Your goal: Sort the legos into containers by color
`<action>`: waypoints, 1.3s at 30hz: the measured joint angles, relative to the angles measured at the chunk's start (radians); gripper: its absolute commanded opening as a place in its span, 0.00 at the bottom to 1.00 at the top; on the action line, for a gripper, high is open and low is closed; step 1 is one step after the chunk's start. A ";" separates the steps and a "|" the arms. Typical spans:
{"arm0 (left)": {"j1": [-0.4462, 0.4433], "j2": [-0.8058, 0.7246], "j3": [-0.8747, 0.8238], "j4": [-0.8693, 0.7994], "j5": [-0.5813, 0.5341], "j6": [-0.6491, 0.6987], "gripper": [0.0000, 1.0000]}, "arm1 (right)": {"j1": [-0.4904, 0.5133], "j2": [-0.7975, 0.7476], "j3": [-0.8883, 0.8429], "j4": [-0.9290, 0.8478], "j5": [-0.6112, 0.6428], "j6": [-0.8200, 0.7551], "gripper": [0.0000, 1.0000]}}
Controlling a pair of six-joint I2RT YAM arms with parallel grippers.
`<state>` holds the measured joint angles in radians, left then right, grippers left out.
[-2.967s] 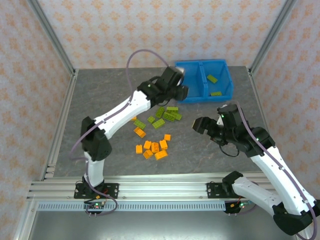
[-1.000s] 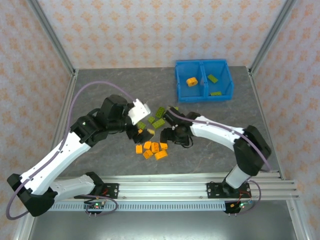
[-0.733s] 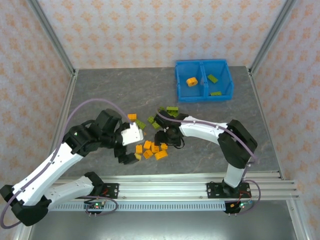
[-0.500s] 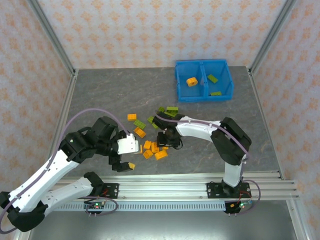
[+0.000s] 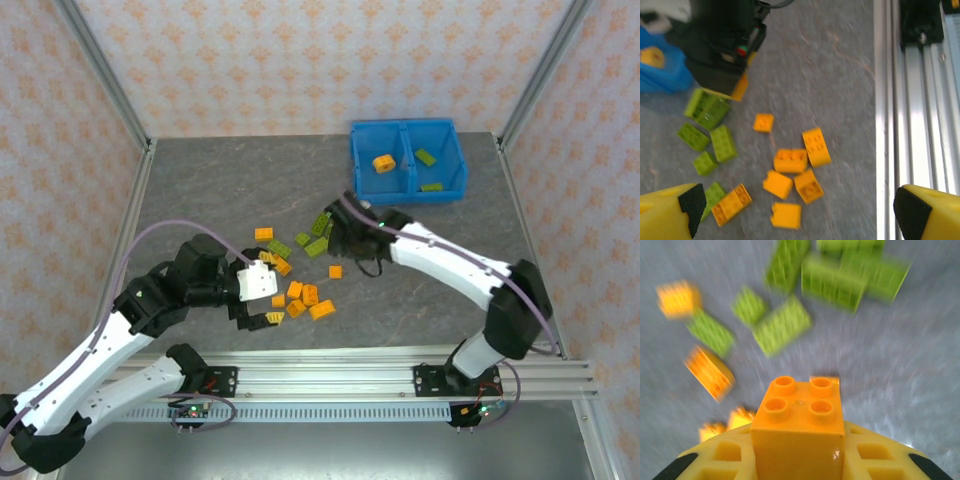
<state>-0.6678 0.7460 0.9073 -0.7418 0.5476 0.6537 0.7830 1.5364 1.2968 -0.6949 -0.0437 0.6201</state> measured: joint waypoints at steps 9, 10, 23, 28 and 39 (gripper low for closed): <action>0.000 -0.008 -0.002 0.154 -0.015 -0.129 1.00 | -0.332 0.190 0.352 0.046 0.115 -0.009 0.30; 0.000 -0.008 -0.002 0.164 -0.023 -0.146 1.00 | -0.351 0.257 0.417 0.042 0.120 -0.013 0.31; -0.001 -0.017 -0.016 0.201 -0.144 -0.318 1.00 | -0.414 0.811 0.910 -0.100 0.141 -0.006 0.50; -0.001 0.004 -0.023 0.202 -0.234 -0.382 1.00 | -0.437 0.811 0.919 -0.128 0.119 -0.007 0.55; 0.122 0.392 0.148 0.134 -0.582 -0.764 1.00 | -0.414 0.522 0.566 -0.084 0.039 -0.024 0.62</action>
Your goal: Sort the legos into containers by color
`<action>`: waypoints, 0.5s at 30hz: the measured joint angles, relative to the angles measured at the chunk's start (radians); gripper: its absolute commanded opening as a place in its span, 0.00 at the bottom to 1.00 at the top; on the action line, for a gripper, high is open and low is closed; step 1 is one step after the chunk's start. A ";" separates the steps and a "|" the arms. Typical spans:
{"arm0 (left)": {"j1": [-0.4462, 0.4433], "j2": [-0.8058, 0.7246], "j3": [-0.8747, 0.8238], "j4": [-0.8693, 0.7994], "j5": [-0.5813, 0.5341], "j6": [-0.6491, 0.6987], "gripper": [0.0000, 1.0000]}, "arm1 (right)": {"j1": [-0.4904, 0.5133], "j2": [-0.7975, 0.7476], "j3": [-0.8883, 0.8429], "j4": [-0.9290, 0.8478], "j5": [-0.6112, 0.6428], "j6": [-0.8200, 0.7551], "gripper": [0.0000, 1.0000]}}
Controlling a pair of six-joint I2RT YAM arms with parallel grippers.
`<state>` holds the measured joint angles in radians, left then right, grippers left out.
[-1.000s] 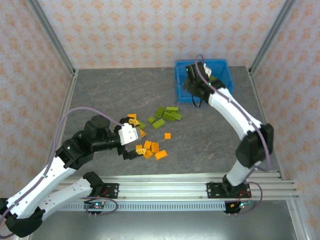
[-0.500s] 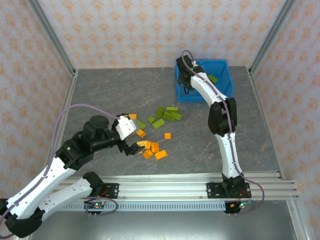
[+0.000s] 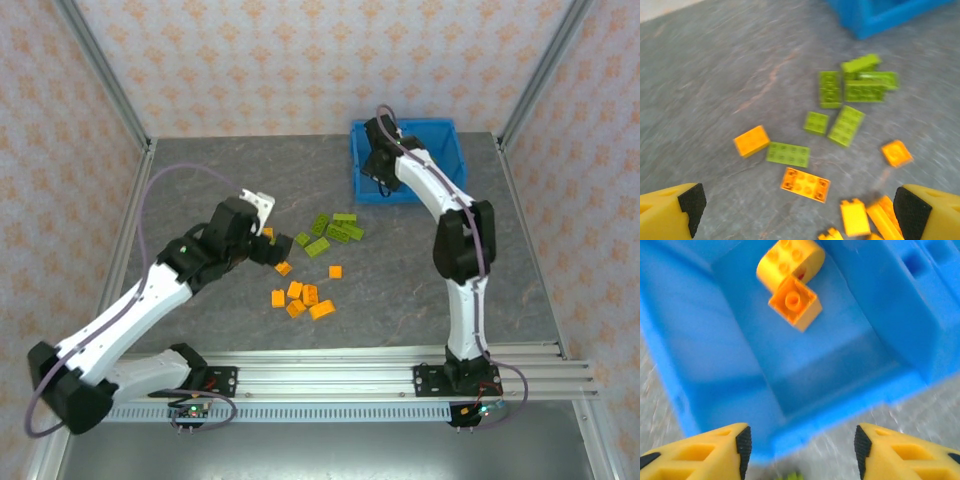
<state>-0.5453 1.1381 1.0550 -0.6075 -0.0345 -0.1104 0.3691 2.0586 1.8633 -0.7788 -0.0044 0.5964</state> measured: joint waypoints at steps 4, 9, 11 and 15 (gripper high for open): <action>0.138 0.186 0.053 -0.002 0.023 -0.134 1.00 | 0.077 -0.286 -0.278 0.059 -0.037 -0.004 0.73; 0.241 0.441 0.135 -0.006 0.074 -0.235 1.00 | 0.198 -0.589 -0.482 0.077 -0.135 -0.038 0.86; 0.253 0.531 0.177 -0.006 0.089 -0.259 1.00 | 0.229 -0.669 -0.515 0.064 -0.180 -0.048 0.88; 0.256 0.661 0.239 -0.005 0.106 -0.282 1.00 | 0.286 -0.752 -0.528 0.014 -0.254 -0.060 0.92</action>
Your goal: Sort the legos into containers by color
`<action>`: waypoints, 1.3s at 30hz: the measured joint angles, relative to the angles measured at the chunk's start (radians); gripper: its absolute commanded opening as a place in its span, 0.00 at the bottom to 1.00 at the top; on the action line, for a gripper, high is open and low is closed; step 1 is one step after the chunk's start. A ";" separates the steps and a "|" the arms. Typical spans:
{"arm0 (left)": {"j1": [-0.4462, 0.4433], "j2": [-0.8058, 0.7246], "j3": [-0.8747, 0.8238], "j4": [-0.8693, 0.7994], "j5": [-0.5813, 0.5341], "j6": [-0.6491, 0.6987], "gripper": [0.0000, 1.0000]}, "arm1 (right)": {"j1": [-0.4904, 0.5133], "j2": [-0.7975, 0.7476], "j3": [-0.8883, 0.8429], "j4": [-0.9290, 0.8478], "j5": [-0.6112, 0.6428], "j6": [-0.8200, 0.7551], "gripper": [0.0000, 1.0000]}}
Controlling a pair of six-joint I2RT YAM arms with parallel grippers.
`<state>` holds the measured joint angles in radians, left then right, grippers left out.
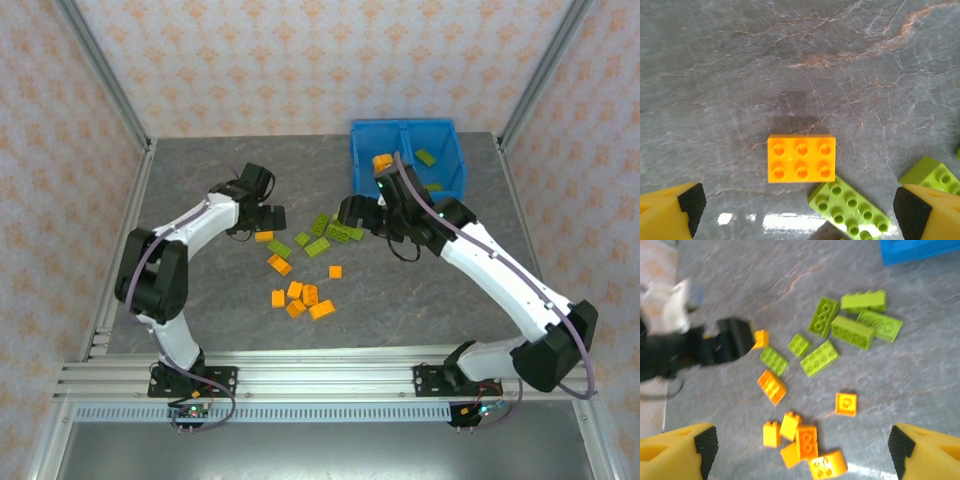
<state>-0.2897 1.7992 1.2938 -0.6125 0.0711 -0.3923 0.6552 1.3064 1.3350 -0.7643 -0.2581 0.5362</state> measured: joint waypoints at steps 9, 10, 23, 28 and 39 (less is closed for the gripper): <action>0.042 0.133 0.040 0.004 0.050 -0.003 0.82 | 0.036 -0.024 -0.001 -0.108 -0.064 -0.010 0.94; 0.043 0.141 0.040 0.004 0.055 -0.002 0.77 | 0.036 -0.024 -0.001 -0.116 -0.065 -0.010 0.94; 0.042 0.153 0.034 0.026 0.167 -0.020 0.48 | 0.036 -0.028 -0.001 -0.135 -0.061 0.006 0.93; -0.005 0.083 0.140 -0.014 0.205 -0.037 0.48 | 0.036 -0.061 -0.001 -0.133 -0.009 0.032 0.94; -0.298 0.248 0.864 -0.026 0.168 0.074 0.46 | 0.036 -0.250 -0.042 -0.108 0.178 0.111 0.97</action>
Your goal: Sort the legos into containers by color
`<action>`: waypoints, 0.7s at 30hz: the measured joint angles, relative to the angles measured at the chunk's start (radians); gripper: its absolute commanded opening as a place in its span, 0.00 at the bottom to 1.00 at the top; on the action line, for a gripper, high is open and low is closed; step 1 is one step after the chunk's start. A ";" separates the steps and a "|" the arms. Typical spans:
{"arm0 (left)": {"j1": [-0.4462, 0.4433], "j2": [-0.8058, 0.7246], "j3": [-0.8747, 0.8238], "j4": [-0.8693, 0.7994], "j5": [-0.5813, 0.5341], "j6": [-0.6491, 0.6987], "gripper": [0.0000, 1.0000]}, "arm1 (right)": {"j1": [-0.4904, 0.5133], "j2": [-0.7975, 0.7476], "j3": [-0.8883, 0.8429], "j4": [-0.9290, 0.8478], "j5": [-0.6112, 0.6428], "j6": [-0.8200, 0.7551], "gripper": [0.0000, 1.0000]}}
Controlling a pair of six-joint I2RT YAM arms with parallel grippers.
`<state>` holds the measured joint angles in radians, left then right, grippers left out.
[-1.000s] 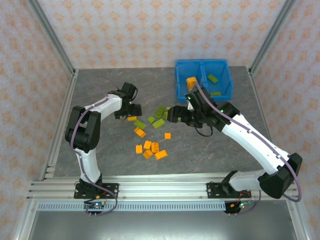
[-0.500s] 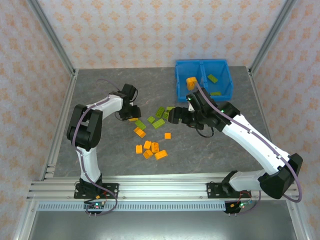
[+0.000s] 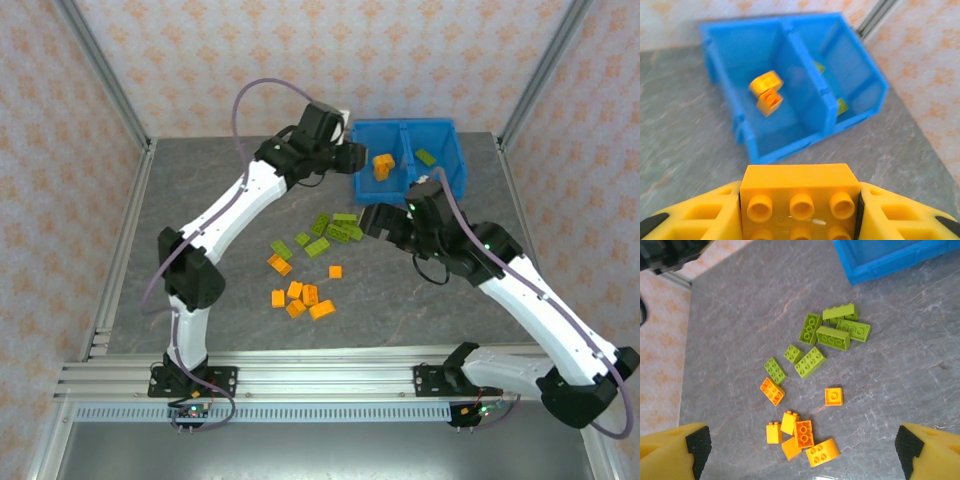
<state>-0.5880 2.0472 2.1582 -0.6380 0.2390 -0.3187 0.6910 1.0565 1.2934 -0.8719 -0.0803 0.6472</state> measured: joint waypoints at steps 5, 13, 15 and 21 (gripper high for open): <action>0.001 0.225 0.186 0.023 0.012 0.057 0.46 | 0.000 -0.085 -0.040 0.004 0.048 0.026 0.99; -0.034 0.554 0.486 0.027 -0.021 0.149 0.51 | 0.000 -0.121 -0.044 -0.004 0.069 0.040 0.99; -0.042 0.581 0.502 0.031 -0.045 0.169 0.58 | 0.000 -0.131 -0.046 -0.012 0.066 0.045 0.99; -0.045 0.600 0.518 0.046 -0.082 0.196 0.73 | 0.000 -0.203 -0.084 -0.029 0.071 0.060 0.99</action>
<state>-0.6331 2.6476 2.6759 -0.5922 0.1566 -0.1230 0.6910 0.8532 1.2098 -0.9005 -0.0090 0.7074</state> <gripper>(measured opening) 0.702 0.988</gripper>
